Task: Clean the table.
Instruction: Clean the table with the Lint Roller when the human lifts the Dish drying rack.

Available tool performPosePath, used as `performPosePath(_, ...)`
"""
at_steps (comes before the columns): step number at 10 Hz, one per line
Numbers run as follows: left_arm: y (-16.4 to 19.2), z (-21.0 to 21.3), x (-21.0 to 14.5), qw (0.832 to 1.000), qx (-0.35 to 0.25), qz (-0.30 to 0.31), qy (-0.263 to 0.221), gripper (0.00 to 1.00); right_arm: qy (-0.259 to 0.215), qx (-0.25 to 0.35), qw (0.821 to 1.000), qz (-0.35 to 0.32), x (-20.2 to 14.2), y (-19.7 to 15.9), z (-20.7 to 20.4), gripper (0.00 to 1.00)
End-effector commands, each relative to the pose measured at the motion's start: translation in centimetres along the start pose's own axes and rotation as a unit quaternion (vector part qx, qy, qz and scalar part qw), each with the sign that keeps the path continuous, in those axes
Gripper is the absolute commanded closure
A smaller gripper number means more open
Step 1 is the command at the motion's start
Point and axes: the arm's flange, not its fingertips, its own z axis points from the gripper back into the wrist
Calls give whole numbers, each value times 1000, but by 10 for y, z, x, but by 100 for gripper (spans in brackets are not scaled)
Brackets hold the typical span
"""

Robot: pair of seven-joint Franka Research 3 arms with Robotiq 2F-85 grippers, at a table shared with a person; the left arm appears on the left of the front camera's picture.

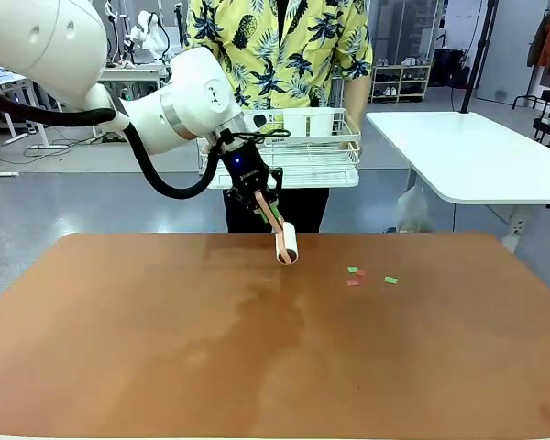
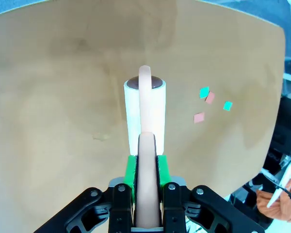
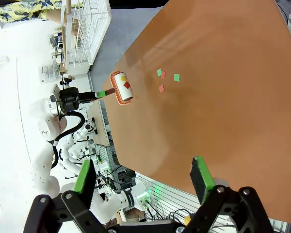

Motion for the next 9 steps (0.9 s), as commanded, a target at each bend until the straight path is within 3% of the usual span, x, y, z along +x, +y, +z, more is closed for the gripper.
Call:
performPosePath(1,0,-5,9,1000,-4,-18,23,79,-2,2,1000,1,-1,3,2,0)
performPosePath(5,17,-38,10,999,-15,-2,44,79,-2,2,1000,1,-1,3,2,0)
performPosePath(7,24,-45,10,995,-31,-8,98,79,-2,2,1000,1,-1,3,2,0)
performPosePath(8,17,-42,8,999,-4,9,38,79,-2,2,1000,1,-1,3,2,0)
performPosePath(9,17,-42,8,999,-4,9,38,79,-2,2,1000,1,-1,3,2,0)
